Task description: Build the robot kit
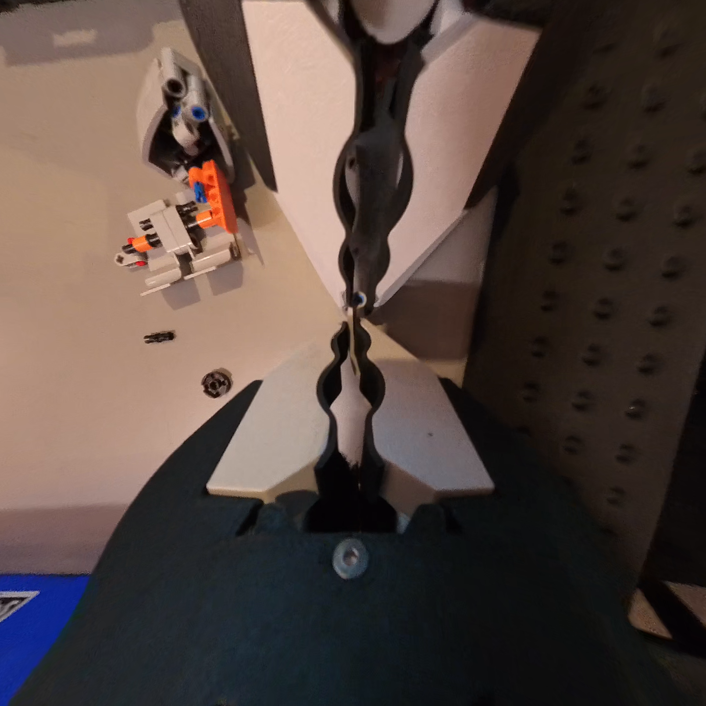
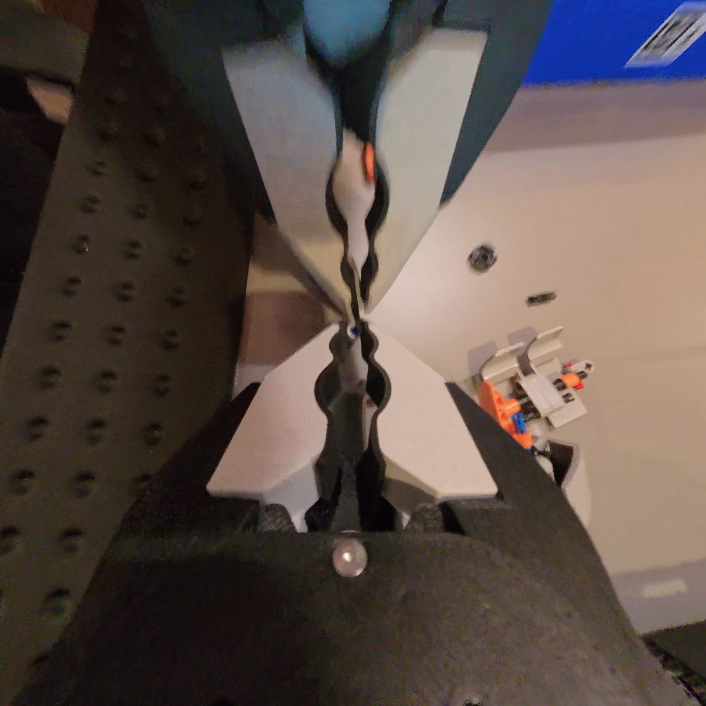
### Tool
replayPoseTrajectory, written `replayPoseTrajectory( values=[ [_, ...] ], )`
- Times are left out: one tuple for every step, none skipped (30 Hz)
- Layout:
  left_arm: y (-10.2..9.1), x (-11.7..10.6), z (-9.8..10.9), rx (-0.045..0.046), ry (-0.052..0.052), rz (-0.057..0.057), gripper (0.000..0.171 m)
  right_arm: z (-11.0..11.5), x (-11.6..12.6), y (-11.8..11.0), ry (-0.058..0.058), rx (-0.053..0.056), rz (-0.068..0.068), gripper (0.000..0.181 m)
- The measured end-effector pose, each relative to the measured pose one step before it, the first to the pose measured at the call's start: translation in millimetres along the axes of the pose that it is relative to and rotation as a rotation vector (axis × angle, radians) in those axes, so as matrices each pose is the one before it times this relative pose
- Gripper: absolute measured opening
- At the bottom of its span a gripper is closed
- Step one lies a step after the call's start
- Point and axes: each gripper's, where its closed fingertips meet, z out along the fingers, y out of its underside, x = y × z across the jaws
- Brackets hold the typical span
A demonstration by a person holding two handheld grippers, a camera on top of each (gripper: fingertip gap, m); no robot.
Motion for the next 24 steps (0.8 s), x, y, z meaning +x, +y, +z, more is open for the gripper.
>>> replayPoseTrajectory(
  values=[
    [-1.77, 0.52, 0.65, 0.01566, 0.0082, -0.0044, 0.0, 0.65, -0.44, 1.16, -0.0022, -0.0045, 0.0094, 0.004],
    [-1.52, -0.77, 1.44, 0.01428, 0.0013, -0.0171, 0.0, -0.8, 0.83, 1.62, 0.0066, -0.0183, -0.0098, 0.004],
    [-0.64, -0.13, 1.04, 0.0147, -0.0033, -0.0027, 0.0, -0.49, 0.62, 0.94, 0.0042, -0.0083, -0.0097, 0.004],
    [0.29, 0.58, 0.62, 0.01446, 0.0047, -0.0112, 0.0, -0.03, -0.14, 0.19, 0.0035, 0.0018, -0.0041, 0.004],
    [0.09, 1.63, 2.23, 0.00397, -0.0028, 0.0018, 0.0, 0.4, -0.93, 1.2, 0.0012, -0.0103, -0.0111, 0.003],
    [0.32, 1.55, 5.96, -0.01549, -0.0203, 0.0107, 0.0, 2.98, -1.09, 6.55, -0.0036, -0.0389, -0.0097, 0.005],
    [-0.62, -0.18, -0.1, -0.01501, -0.02, 0.024, 0.0, 0.51, -0.56, 1.75, -0.0061, 0.0, 0.0073, 0.004],
    [-0.41, 0.3, -0.2, -0.00716, -0.0012, 0.0111, 0.0, -0.39, -0.38, -0.23, 0.0001, 0.0093, 0.0057, 0.004],
    [0.0, -0.28, 0.1, -0.00415, 0.0038, 0.0035, 0.0, -0.31, -0.11, 0.16, 0.0025, 0.0037, 0.0082, 0.004],
    [-0.9, 0.17, 0.37, 0.00165, 0.0032, 0.0019, 0.0, -0.45, -0.21, 0.54, 0.0005, -0.0003, 0.0052, 0.004],
    [-0.2, 0.15, 0.01, -0.00193, 0.0002, -0.0037, 0.0, -0.48, -0.08, 0.41, 0.0003, 0.0005, 0.0044, 0.005],
    [0.48, 0.02, -0.16, -0.00554, -0.0016, -0.001, 0.0, -0.04, 0.02, -0.29, 0.0041, 0.0048, 0.0038, 0.005],
    [0.16, 0.08, -0.04, -0.00039, 0.0012, -0.0025, 0.0, -0.07, -0.04, -0.03, 0.0062, 0.0009, -0.0029, 0.005],
    [-0.55, 0.5, 0.1, 0.00647, 0.0113, -0.0116, 0.0, -0.52, -0.33, 0.24, 0.0018, -0.0042, -0.0133, 0.005],
    [-0.63, 1.52, 0.21, 0.00884, 0.0229, -0.0189, 0.0, -0.59, -1.11, 0.15, -0.0094, -0.0032, -0.0098, 0.005],
    [-0.11, 0.59, -0.06, 0.00637, 0.0166, -0.0117, 0.0, -0.2, -0.85, -0.27, -0.0142, 0.006, 0.0086, 0.005],
    [-0.53, 0.21, -0.51, 0.0098, 0.0122, -0.0102, 0.0, -0.89, -0.65, -0.55, -0.0184, 0.0118, 0.0215, 0.006],
    [-0.06, -0.76, -0.54, 0.00909, 0.0074, -0.0127, 0.0, -2.62, 0.16, -1.26, -0.0159, 0.0157, 0.0194, 0.006],
    [1.2, -1.06, -0.42, 0.00349, 0.0103, -0.013, 0.0, -4.79, 0.89, -2.65, -0.0113, 0.0244, 0.0148, 0.006],
    [0.74, -1.82, -0.97, 0.00905, 0.0038, -0.0096, 0.0, -5.77, 0.49, -3.72, -0.0125, 0.0291, 0.0128, 0.006],
    [-0.75, -0.47, -2.14, 0.01653, 0.0096, -0.0104, 0.007, -6.05, 1.16, -3.35, -0.0052, 0.0237, 0.0096, 0.008],
    [-2.35, 0.65, -3.52, 0.02394, 0.0148, -0.0105, 0.01, -6.07, 2.17, -2.07, 0.0039, 0.0154, 0.0045, 0.008],
    [-2.41, 0.65, -4.2, 0.02359, 0.0122, -0.0076, 0.013, -6.25, 1.73, -1.78, 0.0017, 0.0156, 0.0031, 0.008],
    [-1.04, -1.03, -3.77, 0.0131, 0.0013, -0.01, 0.015, -6.04, -0.32, -2.81, -0.0076, 0.0241, 0.0025, 0.008]
  ],
)
